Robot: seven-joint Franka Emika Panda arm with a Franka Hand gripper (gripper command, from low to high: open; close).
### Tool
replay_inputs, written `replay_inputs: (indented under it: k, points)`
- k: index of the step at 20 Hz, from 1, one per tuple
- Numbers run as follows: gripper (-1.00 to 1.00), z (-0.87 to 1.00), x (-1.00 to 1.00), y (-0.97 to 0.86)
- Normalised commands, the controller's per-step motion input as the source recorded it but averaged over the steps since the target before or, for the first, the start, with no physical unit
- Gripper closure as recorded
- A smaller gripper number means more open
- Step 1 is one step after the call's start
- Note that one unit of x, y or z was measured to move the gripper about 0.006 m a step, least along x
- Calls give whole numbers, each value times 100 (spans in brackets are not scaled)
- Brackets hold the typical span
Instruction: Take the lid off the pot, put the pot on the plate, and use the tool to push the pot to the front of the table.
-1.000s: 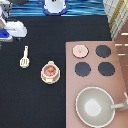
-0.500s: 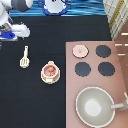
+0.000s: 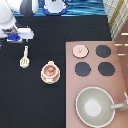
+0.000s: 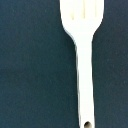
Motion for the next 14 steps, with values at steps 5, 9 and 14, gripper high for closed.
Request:
replay_inputs:
  k: [5,9,14]
  points:
    - [-100,-45,20,-30]
    - [-100,-51,27,-30]
    - [-100,-51,21,-18]
